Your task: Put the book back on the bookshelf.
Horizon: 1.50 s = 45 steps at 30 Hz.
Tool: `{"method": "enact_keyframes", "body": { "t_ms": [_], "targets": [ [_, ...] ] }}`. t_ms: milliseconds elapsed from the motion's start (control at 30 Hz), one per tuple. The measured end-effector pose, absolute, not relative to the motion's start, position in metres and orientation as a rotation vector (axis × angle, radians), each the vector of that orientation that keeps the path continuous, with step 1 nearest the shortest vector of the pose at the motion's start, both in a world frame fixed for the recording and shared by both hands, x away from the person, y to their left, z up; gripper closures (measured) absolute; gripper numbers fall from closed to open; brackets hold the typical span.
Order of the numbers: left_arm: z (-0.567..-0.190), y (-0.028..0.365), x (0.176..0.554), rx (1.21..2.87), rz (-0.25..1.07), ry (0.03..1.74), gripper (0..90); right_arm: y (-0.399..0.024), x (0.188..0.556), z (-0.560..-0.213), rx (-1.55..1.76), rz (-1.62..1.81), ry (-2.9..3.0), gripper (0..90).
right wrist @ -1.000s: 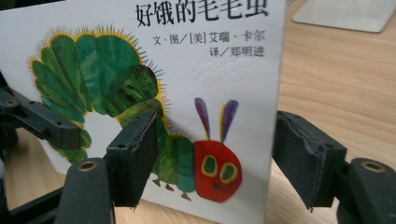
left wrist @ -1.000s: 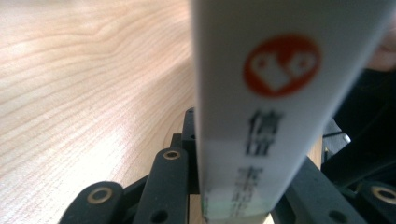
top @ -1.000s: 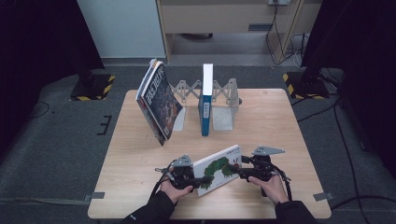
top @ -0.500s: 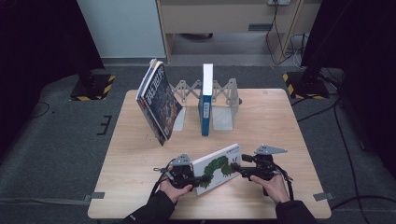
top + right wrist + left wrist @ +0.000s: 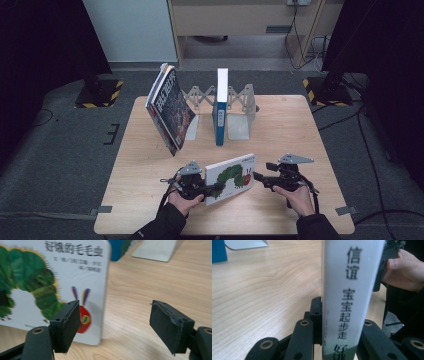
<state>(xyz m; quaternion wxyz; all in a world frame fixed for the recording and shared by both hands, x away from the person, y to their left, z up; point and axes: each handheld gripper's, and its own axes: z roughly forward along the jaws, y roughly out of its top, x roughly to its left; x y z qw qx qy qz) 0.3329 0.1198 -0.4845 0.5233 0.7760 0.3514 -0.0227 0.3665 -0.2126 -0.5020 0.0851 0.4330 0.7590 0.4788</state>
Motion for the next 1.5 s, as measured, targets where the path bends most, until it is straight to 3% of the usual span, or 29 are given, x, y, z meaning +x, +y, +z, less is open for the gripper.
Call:
{"method": "enact_keyframes", "body": {
  "t_ms": [500,1500],
  "targets": [
    [-0.462,0.123,0.340,1.769,0.027,0.885,74.4,-0.236,0.371,-0.505,1.348,1.228,2.236,21.6],
    [-0.426,0.095,0.395,1.685,0.279,0.959,74.4,-0.254,0.378,-0.523,1.375,0.937,2.273,11.8]
  ]
}}
